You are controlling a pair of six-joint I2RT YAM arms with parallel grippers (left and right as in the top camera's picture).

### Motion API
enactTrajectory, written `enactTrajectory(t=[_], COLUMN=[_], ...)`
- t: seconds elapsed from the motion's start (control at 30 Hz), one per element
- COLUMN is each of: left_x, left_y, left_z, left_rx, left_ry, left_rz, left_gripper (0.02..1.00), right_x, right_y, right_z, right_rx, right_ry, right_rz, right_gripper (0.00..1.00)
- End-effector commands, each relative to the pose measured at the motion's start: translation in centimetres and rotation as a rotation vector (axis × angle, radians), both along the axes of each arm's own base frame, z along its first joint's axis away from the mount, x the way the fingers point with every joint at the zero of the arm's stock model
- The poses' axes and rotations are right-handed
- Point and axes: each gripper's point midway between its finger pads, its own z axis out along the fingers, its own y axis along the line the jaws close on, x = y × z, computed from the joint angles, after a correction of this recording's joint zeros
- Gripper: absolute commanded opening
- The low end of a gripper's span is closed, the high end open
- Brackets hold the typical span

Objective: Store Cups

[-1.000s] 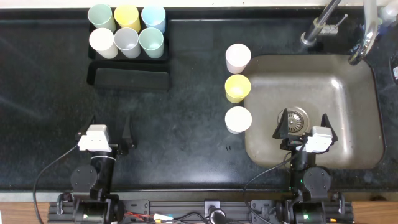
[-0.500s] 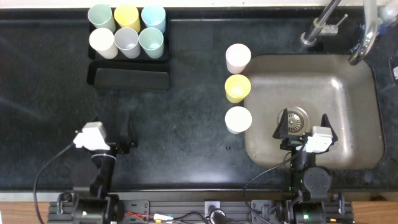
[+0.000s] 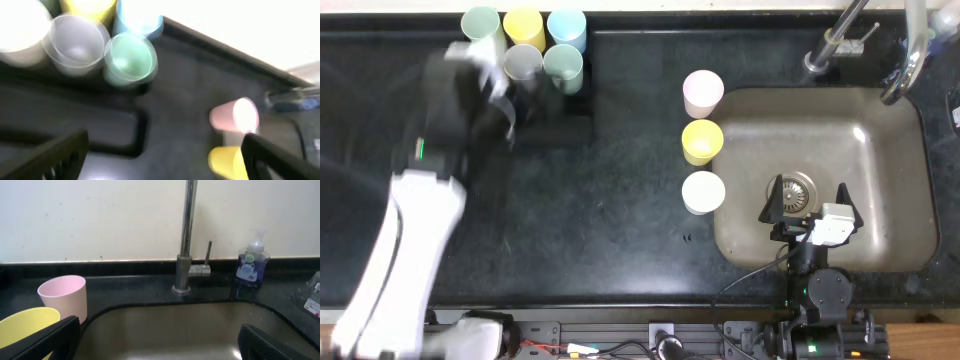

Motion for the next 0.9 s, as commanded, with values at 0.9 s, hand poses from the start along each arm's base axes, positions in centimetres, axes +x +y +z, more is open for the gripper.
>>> enactTrajectory(t=[0.9], left_x=[6.9], left_y=[-20.9], left_z=[-9.9], left_rx=[0.343], left_ry=[0.263], left_rz=[-0.159], left_gripper=[1.0], right_x=[0.0], right_y=[0.1], right_z=[-0.3], right_rx=[0.0], right_ry=[0.0], right_rz=[0.004], right_gripper=[0.998])
